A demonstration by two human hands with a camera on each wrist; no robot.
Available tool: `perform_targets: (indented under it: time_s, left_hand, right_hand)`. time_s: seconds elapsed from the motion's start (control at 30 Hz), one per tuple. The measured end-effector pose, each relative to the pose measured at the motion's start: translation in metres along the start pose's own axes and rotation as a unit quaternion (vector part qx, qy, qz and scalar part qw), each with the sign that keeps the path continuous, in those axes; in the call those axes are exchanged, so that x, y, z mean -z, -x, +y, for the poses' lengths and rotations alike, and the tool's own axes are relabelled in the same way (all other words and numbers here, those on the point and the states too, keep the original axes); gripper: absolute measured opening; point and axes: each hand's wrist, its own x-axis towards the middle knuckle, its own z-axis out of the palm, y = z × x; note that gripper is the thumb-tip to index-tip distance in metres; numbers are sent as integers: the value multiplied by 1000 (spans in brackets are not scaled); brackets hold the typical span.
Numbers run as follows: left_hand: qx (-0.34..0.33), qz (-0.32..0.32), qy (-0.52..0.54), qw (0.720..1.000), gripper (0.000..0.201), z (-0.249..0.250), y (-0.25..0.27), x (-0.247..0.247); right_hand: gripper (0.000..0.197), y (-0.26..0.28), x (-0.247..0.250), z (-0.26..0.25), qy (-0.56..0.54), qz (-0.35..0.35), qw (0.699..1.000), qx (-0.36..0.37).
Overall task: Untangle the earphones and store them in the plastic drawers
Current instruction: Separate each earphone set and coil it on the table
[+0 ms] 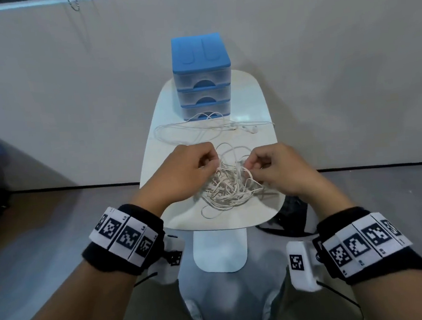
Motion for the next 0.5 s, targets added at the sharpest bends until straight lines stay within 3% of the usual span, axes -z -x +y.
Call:
perform_targets:
  time_s: [0.3,0.37,0.5]
  left_hand:
    - [-48,3,-34,998,8,1,-6,7]
    - [-62,13,-36,997,9,4,-6,13]
    - [-88,57,-29,994,9,13,-4,26]
  right_hand:
    - [6,-2,-3,-6,-86,-5,996,-7]
    - [5,-4,3,-9,-54,4,998,-10]
    - [9,-8,15,-35,58,98,992,49]
